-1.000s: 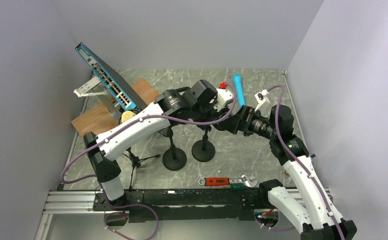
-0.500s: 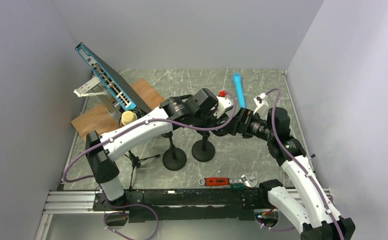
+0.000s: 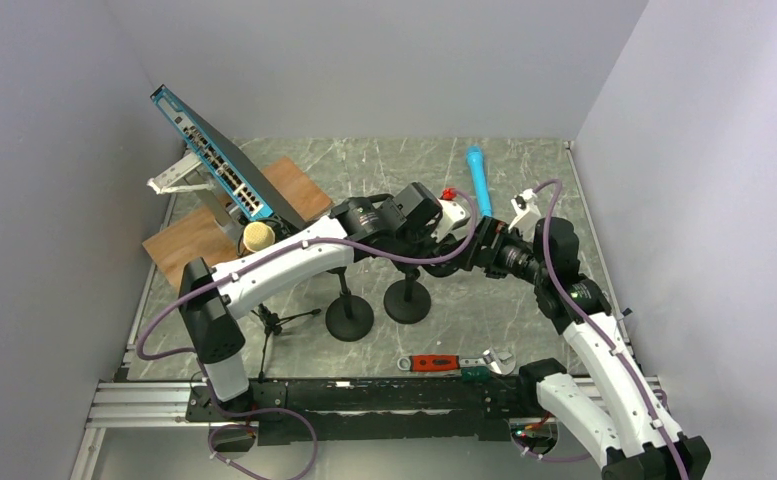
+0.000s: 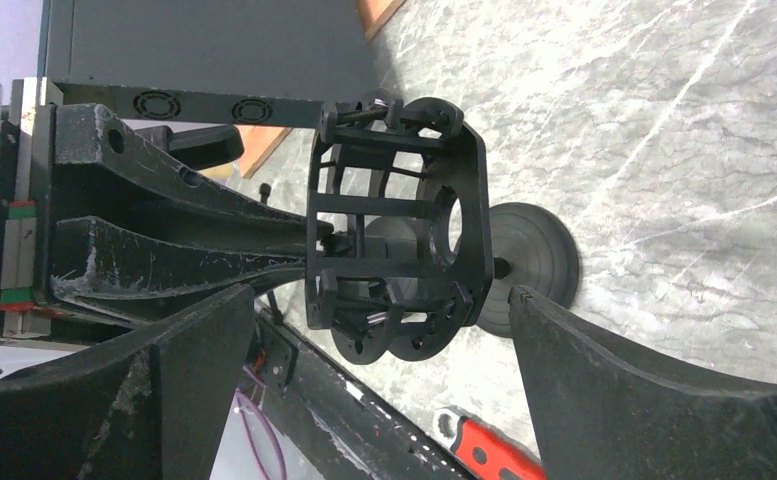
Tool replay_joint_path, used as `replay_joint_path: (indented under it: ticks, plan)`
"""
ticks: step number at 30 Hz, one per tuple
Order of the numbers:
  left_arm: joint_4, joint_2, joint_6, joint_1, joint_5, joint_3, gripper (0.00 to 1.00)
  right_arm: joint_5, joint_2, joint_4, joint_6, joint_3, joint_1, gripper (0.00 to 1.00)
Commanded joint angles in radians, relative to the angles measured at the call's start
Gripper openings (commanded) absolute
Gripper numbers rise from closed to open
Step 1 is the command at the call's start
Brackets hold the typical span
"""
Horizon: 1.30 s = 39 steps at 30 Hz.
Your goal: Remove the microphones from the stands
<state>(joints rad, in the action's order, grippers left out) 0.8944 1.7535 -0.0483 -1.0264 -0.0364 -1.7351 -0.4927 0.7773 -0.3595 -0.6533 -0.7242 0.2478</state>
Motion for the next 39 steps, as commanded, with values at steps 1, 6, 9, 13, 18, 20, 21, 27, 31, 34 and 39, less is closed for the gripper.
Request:
replay_joint_path:
  ticks: [1, 6, 9, 13, 18, 20, 21, 27, 31, 34, 39]
  plan:
    - [0.087, 0.015, -0.012, -0.004, -0.015, 0.026, 0.09, 0.012, -0.009, 0.024, -0.02, 0.002, 0.005, 1.0]
    - [0.156, 0.038, -0.002, -0.004, -0.036, -0.162, 0.46, -0.01, 0.007, 0.037, -0.044, 0.017, 0.005, 1.0]
    - [0.187, 0.041, 0.018, -0.004, -0.032, -0.284, 0.85, -0.017, -0.007, 0.057, -0.073, 0.036, 0.005, 1.0]
    - [0.246, 0.05, 0.036, -0.004, -0.043, -0.445, 0.91, -0.04, -0.017, 0.103, -0.119, 0.065, 0.005, 1.0]
    - [0.256, -0.013, 0.067, -0.004, -0.029, -0.508, 0.91, -0.077, 0.008, 0.163, -0.159, 0.093, 0.014, 0.96]
    - [0.233, -0.067, 0.058, -0.004, -0.028, -0.48, 0.91, -0.074, 0.021, 0.172, -0.165, 0.09, 0.026, 0.95]
    - [0.215, -0.098, 0.055, -0.004, -0.029, -0.455, 0.91, -0.072, 0.027, 0.179, -0.169, 0.088, 0.036, 0.94]
    - [0.057, -0.308, 0.002, -0.004, 0.013, -0.265, 0.92, -0.022, 0.064, 0.276, -0.213, 0.112, 0.138, 0.97]
    - [-0.014, -0.416, -0.017, -0.004, 0.011, -0.179, 0.93, 0.072, 0.069, 0.336, -0.256, 0.163, 0.203, 0.99]
    - [-0.042, -0.49, -0.026, -0.004, -0.028, -0.139, 0.93, 0.142, 0.039, 0.392, -0.258, 0.219, 0.223, 1.0]
    - [-0.106, -0.611, -0.033, -0.003, -0.102, -0.039, 0.96, 0.225, -0.015, 0.5, -0.12, 0.325, 0.286, 1.0]
